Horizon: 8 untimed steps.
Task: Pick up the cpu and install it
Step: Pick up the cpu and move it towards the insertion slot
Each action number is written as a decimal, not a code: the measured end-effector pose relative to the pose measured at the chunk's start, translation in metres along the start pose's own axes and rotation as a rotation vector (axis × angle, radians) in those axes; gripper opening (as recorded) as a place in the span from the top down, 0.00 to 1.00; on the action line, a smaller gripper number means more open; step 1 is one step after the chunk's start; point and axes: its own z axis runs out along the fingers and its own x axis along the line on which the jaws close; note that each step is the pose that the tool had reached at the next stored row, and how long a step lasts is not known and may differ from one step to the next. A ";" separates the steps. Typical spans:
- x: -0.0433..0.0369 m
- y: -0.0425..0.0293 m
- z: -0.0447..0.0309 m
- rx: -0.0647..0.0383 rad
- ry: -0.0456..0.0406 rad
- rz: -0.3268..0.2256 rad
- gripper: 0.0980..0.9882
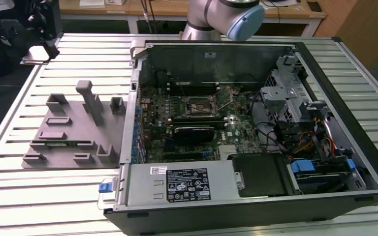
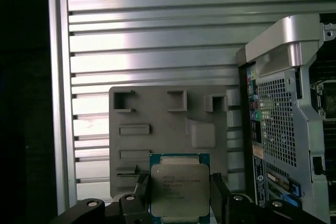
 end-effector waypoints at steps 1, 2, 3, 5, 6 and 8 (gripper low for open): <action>-0.0019 0.0001 0.0000 0.000 0.0002 0.000 0.50; -0.0038 0.0003 0.0001 0.000 0.0004 0.000 0.50; -0.0058 0.0004 0.0001 0.000 0.0007 0.000 0.50; -0.0096 0.0007 0.0001 0.000 0.0011 0.000 0.50; -0.0117 0.0009 0.0002 0.000 0.0013 0.000 0.50; -0.0159 0.0012 0.0003 0.000 0.0016 0.000 0.50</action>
